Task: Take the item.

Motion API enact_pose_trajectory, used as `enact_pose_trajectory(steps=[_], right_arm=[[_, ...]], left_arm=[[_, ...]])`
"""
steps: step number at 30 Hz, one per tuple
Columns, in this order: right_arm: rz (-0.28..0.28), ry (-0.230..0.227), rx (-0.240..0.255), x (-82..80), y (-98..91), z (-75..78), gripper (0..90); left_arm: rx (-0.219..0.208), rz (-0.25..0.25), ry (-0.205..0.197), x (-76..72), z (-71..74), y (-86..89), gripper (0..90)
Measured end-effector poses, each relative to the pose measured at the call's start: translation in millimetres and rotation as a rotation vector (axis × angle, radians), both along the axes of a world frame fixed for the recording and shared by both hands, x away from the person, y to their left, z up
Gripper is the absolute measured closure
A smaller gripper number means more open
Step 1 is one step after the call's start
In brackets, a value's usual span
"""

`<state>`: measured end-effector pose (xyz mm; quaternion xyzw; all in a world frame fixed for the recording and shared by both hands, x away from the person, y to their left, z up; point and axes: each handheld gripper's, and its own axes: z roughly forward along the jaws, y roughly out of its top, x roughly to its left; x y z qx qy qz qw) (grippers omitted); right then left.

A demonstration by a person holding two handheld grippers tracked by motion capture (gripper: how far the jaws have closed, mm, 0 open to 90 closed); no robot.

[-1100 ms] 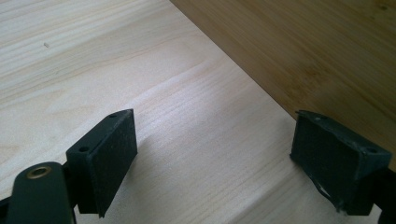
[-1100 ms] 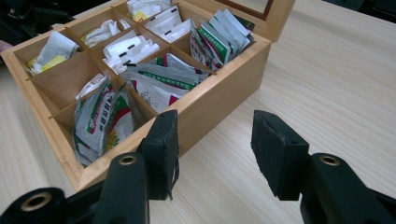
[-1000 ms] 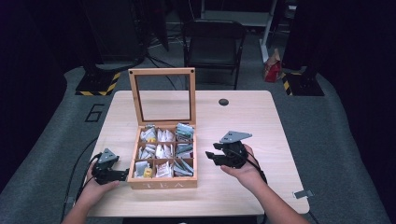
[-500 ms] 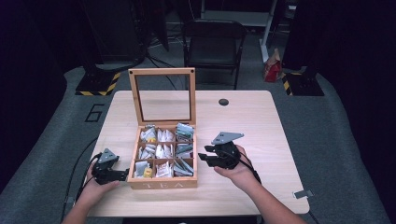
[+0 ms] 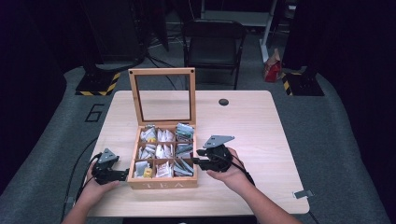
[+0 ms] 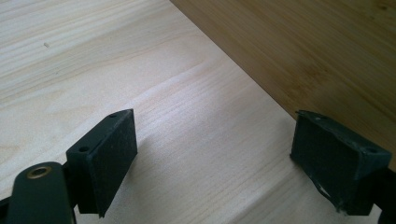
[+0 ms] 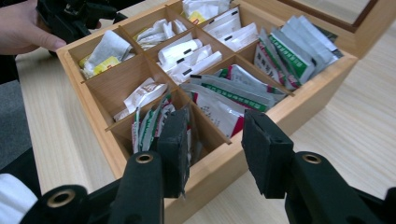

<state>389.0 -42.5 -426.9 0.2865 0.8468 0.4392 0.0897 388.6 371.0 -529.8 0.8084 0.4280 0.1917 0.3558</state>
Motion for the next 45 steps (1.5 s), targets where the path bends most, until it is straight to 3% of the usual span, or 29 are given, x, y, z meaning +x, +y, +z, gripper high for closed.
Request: enact_pose_trajectory(steps=[23, 45], right_arm=[[0.039, 0.021, -0.009, -2.2, 16.9, -13.8, 64.1], [0.062, 0.053, -0.016, 0.3, 25.4, -26.2, 79.3]], left_arm=[[0.002, 0.0, 0.0, 0.0, 0.1, 0.1, 13.9], [-0.001, 0.001, 0.0, 0.0, 0.0, -0.1, 13.9]])
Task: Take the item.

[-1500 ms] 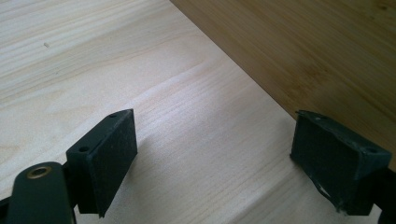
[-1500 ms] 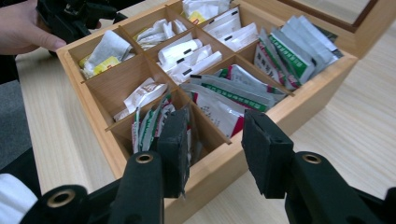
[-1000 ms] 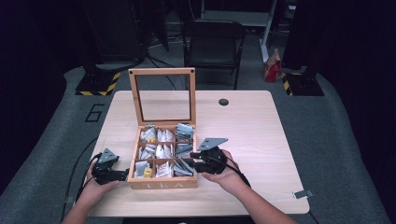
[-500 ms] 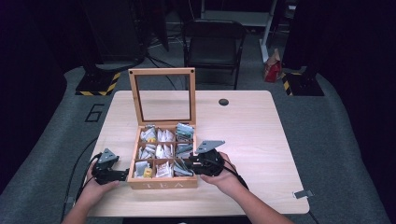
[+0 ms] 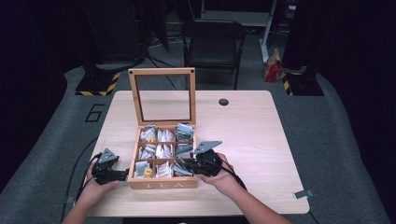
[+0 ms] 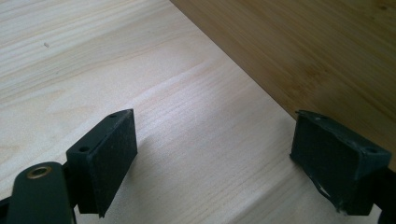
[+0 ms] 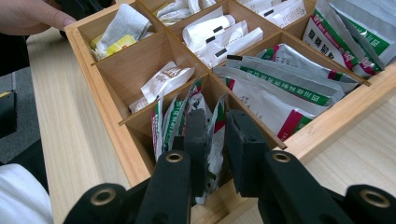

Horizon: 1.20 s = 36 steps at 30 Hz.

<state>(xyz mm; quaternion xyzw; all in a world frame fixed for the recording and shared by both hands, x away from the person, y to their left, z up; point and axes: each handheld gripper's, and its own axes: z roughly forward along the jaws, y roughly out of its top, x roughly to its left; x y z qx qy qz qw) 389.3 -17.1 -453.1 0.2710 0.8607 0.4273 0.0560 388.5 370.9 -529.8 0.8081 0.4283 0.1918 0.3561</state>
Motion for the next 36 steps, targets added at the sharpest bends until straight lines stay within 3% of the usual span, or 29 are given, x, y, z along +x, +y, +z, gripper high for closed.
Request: enact_pose_trajectory(steps=[21, 36], right_arm=[[0.015, 0.036, 0.002, 2.6, 5.7, -8.1, 84.4], [0.019, 0.029, -0.005, 1.7, 6.8, -8.3, 89.8]], left_arm=[[0.002, -0.001, 0.001, 0.0, 0.1, 0.1, 13.9], [0.001, -0.001, 0.001, 0.0, 0.1, 0.1, 13.9]])
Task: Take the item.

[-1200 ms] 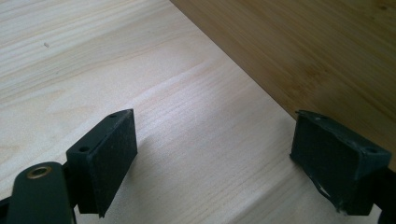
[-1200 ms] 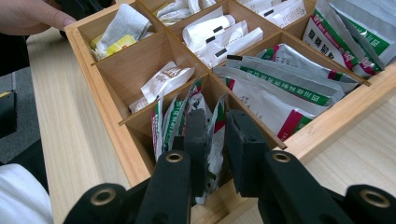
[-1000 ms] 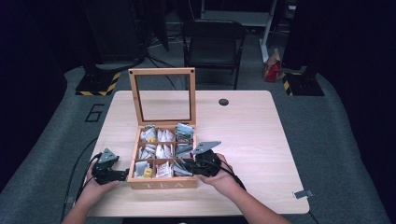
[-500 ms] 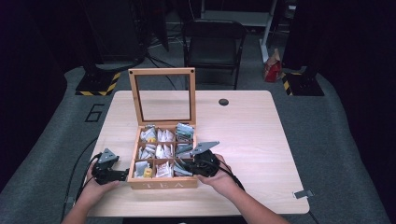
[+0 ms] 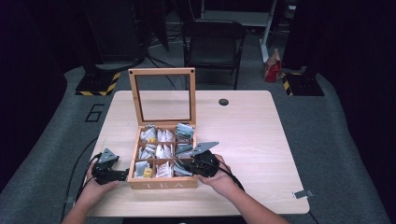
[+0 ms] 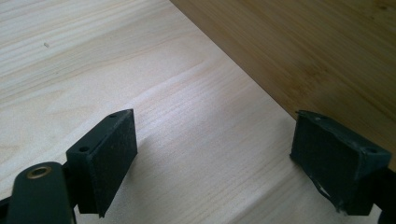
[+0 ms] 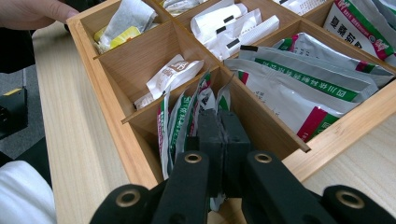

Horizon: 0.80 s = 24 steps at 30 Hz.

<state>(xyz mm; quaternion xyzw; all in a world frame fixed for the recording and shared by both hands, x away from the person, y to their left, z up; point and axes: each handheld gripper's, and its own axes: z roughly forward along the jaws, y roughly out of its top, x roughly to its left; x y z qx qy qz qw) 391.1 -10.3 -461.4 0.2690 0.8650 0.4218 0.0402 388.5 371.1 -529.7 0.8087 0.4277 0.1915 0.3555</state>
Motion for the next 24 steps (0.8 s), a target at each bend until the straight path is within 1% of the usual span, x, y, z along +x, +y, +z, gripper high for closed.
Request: enact_pose_trajectory(steps=[6, 10, 13, 15, 16, 17, 18, 19, 20, 21, 22, 24], right_arm=[[0.003, 0.0, 0.0, 0.2, -0.4, 0.4, 89.9], [0.0, 0.001, 0.01, 0.9, -1.1, 2.5, 89.9], [0.001, -0.007, 0.014, 1.6, -2.3, 9.9, 89.9], [0.001, -0.003, 0.018, 1.6, -2.5, 12.5, 89.9], [0.001, -0.008, 0.02, 1.5, -2.7, 15.4, 89.9], [0.004, -0.018, 0.025, 1.4, -3.3, 21.4, 89.9], [0.004, -0.018, 0.025, 1.4, -3.3, 21.4, 89.9], [0.005, -0.028, 0.029, 1.7, -4.1, 27.2, 89.8], [0.005, -0.028, 0.029, 1.7, -4.1, 27.2, 89.8], [0.003, -0.025, 0.038, 2.4, -5.4, 32.7, 89.8], [0.003, -0.025, 0.038, 2.4, -5.4, 32.7, 89.8], [0.003, -0.027, 0.043, 3.3, -6.6, 37.6, 89.8]], left_arm=[[0.0, 0.0, 0.0, 0.0, 0.0, 0.0, 13.9], [0.0, 0.001, 0.0, 0.0, 0.0, 0.0, 13.9], [-0.001, 0.001, -0.001, 0.0, 0.0, -0.1, 13.9], [-0.002, 0.002, -0.001, 0.0, -0.1, -0.2, 13.9], [-0.002, 0.002, -0.001, 0.0, -0.1, -0.2, 13.9], [-0.002, 0.002, -0.001, 0.0, -0.1, -0.2, 13.9], [-0.002, 0.002, -0.001, 0.0, -0.1, -0.2, 13.9], [-0.002, 0.002, -0.001, 0.0, -0.1, -0.2, 13.9], [-0.002, 0.002, -0.001, 0.0, -0.1, -0.2, 13.9], [-0.003, 0.002, -0.001, 0.0, -0.1, -0.2, 13.9], [-0.002, 0.002, -0.001, 0.0, -0.1, -0.2, 13.9], [-0.002, 0.002, -0.001, 0.0, -0.1, -0.2, 13.9]])
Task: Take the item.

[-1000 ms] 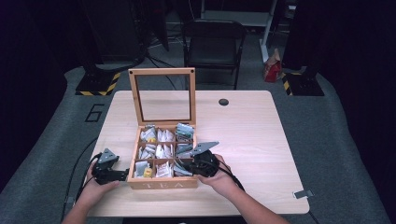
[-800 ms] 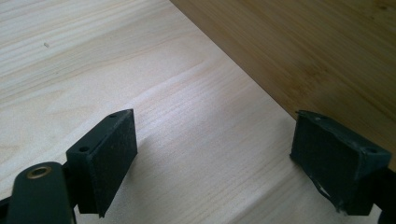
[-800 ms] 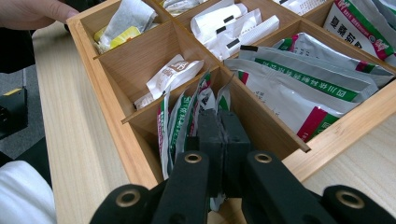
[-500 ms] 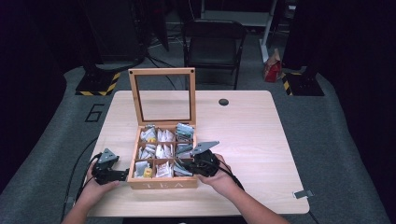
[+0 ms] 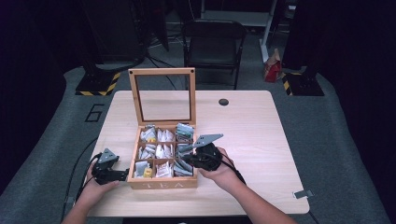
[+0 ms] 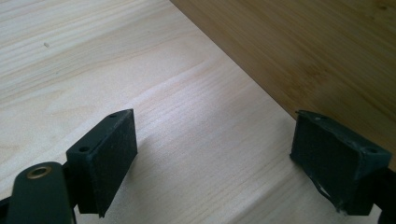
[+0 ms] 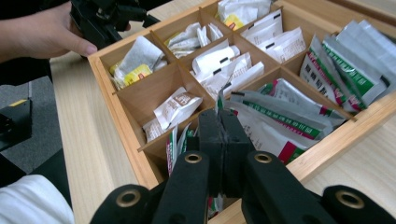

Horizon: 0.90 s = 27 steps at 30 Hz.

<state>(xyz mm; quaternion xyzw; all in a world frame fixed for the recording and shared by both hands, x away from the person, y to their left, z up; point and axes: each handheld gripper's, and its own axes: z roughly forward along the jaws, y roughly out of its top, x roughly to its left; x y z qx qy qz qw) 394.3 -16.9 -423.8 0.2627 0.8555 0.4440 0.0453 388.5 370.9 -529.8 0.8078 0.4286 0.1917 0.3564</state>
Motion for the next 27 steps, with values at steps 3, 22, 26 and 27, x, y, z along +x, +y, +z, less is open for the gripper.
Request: enact_pose_trajectory(steps=[3, 22, 26, 27], right_arm=[[-0.002, -0.009, 0.009, -0.2, -1.4, 8.9, 89.8], [-0.004, -0.028, 0.031, 0.0, -4.0, 29.0, 89.8], [-0.004, -0.033, 0.031, -0.1, -4.3, 30.8, 89.8], [-0.004, -0.033, 0.032, 0.0, -4.4, 31.2, 89.8]], left_arm=[[0.001, 0.0, 0.0, 0.0, 0.0, 0.0, 13.9], [0.002, -0.001, 0.0, 0.0, 0.1, 0.1, 13.9], [0.001, -0.001, 0.001, 0.0, 0.1, 0.1, 13.9], [0.002, -0.001, 0.0, 0.0, 0.1, 0.1, 13.9]])
